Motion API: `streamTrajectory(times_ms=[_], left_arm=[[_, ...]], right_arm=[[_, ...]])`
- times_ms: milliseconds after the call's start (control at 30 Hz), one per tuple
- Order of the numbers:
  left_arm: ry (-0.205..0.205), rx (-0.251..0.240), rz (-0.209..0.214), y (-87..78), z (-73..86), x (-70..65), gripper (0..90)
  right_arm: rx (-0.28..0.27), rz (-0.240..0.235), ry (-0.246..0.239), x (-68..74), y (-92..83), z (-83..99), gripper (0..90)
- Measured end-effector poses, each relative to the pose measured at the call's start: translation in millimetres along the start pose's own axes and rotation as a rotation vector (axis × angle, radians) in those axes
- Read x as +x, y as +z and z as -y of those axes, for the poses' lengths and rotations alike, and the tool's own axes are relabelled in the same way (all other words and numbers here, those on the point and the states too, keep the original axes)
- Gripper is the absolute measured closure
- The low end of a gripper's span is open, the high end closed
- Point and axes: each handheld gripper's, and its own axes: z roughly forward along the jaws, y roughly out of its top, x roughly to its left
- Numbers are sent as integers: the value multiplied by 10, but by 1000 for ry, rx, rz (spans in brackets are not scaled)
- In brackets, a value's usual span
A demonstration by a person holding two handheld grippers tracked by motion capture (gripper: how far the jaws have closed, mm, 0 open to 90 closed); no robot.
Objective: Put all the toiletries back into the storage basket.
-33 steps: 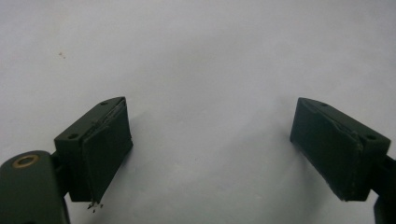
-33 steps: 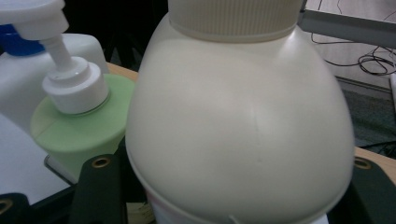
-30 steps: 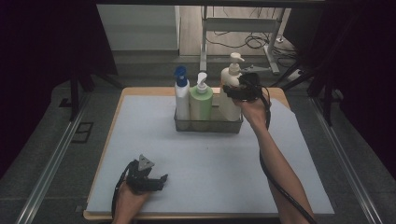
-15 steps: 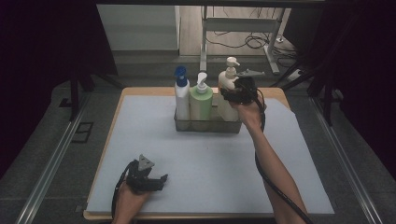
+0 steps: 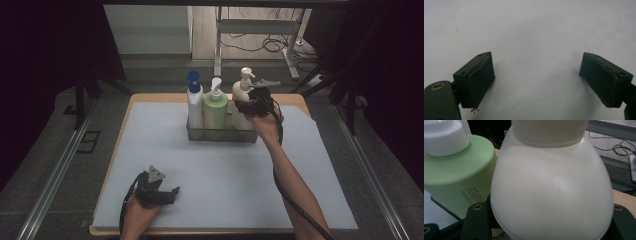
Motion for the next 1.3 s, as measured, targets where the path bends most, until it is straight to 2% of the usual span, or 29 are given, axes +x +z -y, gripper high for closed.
streamTrajectory(times_ms=[333, 867, 1167, 1300], left_arm=[[0, 0, 0, 0, 0, 0, 122], [1, 0, 1, 0, 0, 1, 122], [2, 0, 0, 0, 0, 1, 122], [3, 0, 0, -1, 0, 1, 122]], right_arm=[[33, -15, 0, 35, 36, 115, 371], [72, -14, 13, 31, 136, 252, 370], [84, -31, 19, 1, 167, 254, 362], [73, -36, 22, 1, 194, 266, 357]])
